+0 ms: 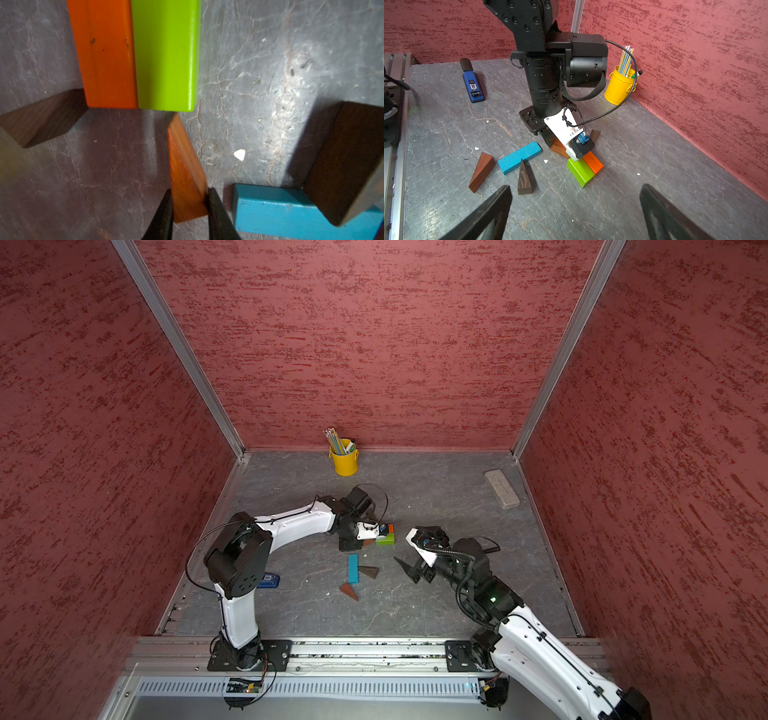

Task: Assemble a small pinwheel with building blocks
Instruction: Assemble the building block at the center of the board.

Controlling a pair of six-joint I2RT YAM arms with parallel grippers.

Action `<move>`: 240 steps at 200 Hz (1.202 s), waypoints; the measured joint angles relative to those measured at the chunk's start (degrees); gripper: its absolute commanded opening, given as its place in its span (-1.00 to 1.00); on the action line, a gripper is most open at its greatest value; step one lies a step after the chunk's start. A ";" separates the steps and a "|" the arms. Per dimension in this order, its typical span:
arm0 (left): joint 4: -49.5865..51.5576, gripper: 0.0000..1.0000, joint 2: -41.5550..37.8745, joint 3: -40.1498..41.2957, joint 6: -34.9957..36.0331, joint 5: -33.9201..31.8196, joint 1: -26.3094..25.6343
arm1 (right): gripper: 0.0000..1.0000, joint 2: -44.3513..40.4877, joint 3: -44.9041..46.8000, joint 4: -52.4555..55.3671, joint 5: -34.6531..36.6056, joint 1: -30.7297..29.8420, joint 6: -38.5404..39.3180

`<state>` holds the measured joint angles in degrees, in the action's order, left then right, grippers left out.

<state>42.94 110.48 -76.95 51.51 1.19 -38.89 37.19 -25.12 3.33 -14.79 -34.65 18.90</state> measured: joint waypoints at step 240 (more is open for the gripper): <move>2.10 -0.62 1.75 -2.47 0.17 3.78 1.25 | 0.97 0.68 0.00 0.00 -0.87 0.00 0.00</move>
<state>45.04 112.22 -79.42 51.68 4.97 -37.65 37.87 -25.12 3.33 -15.66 -34.65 18.90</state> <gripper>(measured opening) 0.262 0.985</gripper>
